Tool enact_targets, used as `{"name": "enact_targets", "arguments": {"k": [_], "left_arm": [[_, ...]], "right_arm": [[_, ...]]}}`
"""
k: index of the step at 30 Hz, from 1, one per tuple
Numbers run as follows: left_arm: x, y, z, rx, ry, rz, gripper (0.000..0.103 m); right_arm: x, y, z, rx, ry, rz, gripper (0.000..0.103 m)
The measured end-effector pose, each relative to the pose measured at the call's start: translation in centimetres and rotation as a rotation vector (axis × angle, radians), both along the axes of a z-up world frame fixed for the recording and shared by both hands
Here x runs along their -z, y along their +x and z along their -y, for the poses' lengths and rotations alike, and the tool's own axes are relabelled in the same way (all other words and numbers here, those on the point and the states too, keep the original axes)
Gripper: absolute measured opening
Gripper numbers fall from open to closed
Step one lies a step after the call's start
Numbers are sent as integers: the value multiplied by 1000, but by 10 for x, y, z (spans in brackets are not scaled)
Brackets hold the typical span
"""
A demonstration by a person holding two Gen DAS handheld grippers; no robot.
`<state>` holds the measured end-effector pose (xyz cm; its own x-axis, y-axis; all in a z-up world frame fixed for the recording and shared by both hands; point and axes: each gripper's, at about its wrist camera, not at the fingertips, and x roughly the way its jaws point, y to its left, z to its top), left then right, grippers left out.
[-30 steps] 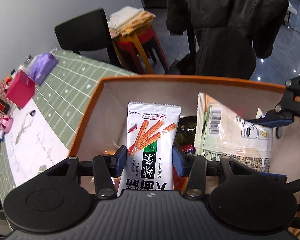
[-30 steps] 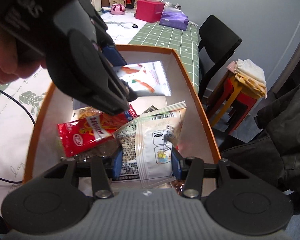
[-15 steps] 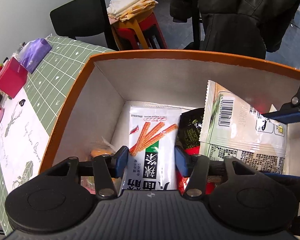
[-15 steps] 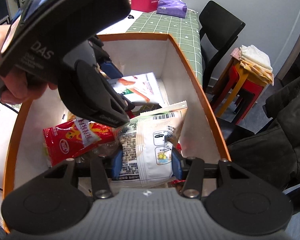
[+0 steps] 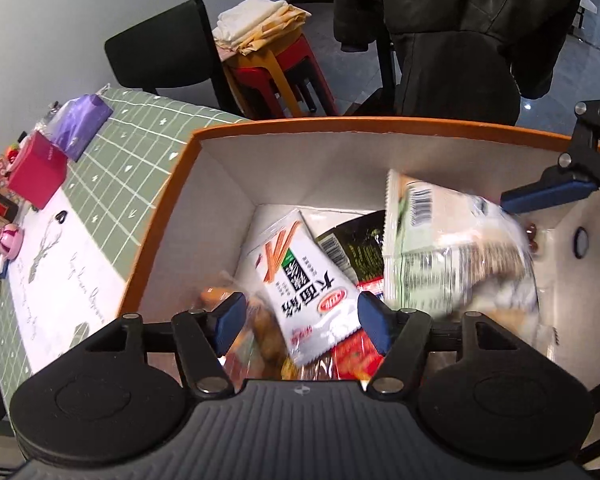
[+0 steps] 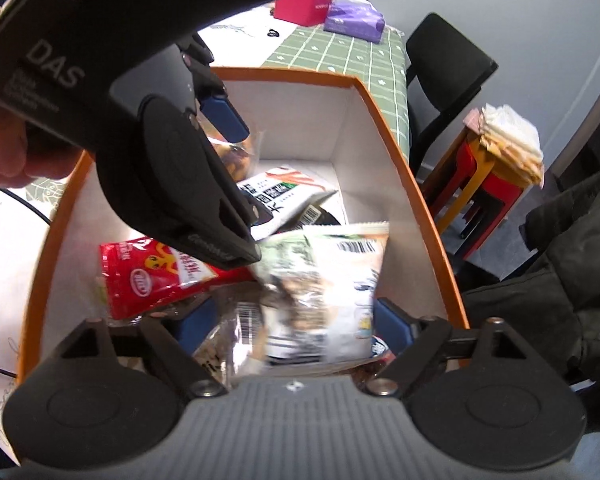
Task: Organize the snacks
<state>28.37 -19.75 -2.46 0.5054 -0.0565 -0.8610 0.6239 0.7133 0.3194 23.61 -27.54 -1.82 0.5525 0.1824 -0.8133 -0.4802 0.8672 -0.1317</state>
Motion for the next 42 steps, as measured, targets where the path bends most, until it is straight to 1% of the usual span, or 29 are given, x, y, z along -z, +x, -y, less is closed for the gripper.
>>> {"name": "enact_targets", "arguments": {"k": [3,7,9,13,17,21,26,30,32,36,39,42], "left_arm": [[-16,-13,-7,-17,-8,19,75],[-45,-40,-17,-26,-27,81,76],[-60,-56,-22,-29,-35,122,76],[-89,-94,-37,-37,-41,236,76],[-116,-136,-60,-74,-107,314,77],[-131,-182,-85,-111,-192,412,83],[-132,-226,-113,-214,-311,479,84],[-122,-248,-131,-299,-364,529,87],[-115,-257,-139,-328,-393,532,89],[-101,-279,-153,-382,-461,530,90],[-90,-291,-162,-438,-490,553,91],[-79,-302,-166,-496,-476,594,92]], "right_arm": [[-12,-11,-3,-5,2,23,90],[-30,-30,-7,-8,14,69,94],[-39,-41,-9,-6,13,102,94],[-58,-70,-14,23,32,195,95],[-78,-102,-19,30,73,266,96],[-90,-134,-26,32,107,332,96],[-96,-173,-32,57,192,379,96],[-94,-206,-36,84,239,430,96],[-91,-222,-40,98,243,471,97],[-83,-250,-52,144,223,555,97],[-75,-265,-59,178,256,575,97],[-66,-276,-68,197,263,598,98]]}}
